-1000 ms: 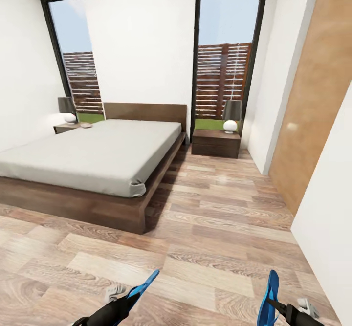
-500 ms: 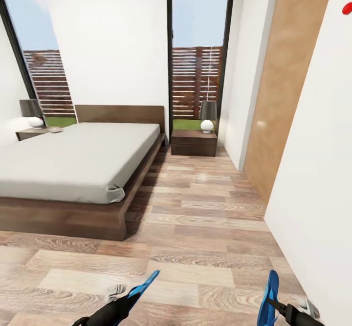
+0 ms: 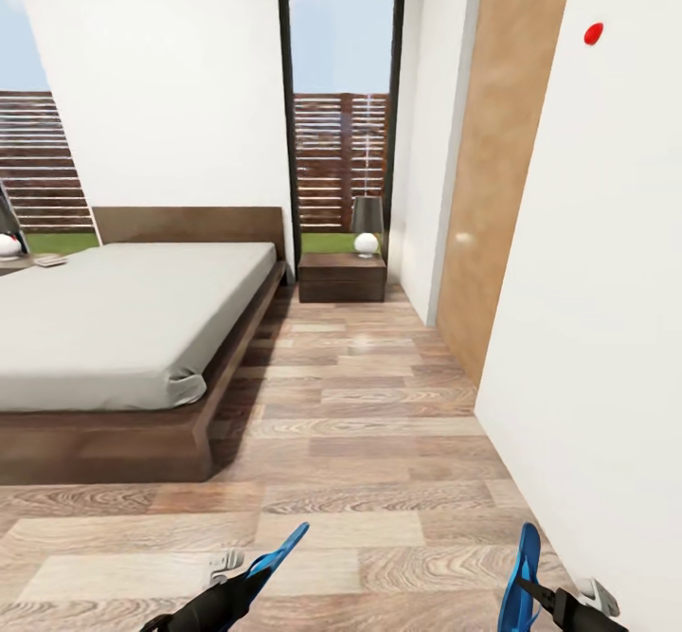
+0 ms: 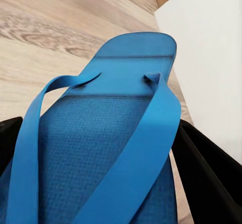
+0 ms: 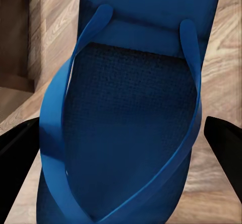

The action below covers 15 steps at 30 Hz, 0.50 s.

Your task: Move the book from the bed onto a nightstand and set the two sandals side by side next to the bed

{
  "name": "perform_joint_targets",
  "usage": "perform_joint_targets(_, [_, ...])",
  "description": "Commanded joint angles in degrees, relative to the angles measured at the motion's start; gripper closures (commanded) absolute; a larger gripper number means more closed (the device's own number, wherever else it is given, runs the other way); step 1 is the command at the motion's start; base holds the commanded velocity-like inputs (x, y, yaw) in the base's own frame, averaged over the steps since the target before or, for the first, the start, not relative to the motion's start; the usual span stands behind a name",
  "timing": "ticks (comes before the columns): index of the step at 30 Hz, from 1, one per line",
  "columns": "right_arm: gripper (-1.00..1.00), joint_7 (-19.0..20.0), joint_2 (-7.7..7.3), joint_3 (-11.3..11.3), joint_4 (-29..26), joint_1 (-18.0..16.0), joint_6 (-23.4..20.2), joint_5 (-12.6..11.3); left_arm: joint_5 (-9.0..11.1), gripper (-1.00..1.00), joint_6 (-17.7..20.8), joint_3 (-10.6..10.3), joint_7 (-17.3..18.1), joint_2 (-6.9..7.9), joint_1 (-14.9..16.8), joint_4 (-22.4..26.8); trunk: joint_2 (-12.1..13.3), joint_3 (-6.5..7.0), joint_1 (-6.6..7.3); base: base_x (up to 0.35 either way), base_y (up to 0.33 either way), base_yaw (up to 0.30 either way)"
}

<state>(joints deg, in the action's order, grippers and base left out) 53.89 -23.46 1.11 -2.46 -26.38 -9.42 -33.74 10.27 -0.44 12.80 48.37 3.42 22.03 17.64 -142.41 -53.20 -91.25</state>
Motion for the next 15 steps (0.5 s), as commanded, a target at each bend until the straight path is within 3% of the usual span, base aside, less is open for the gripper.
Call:
perform_joint_targets(1, [1.00, 0.2, -0.01, 0.1, 0.0, 0.0, -0.6, -0.3, 0.1, 1.00, -0.1, 0.0, 0.1, 0.01, 0.0, -0.1, 0.4, 0.12, 0.23, 0.000, 0.000, -0.039])
perform_joint_targets(15, [1.00, 0.2, -0.01, 0.1, 0.0, 0.0, -0.6, -0.3, 0.1, 1.00, -0.1, 0.0, -0.4, 0.01, 0.0, -0.1, 6.0, 2.64, 3.31, 0.000, 0.000, -0.007])
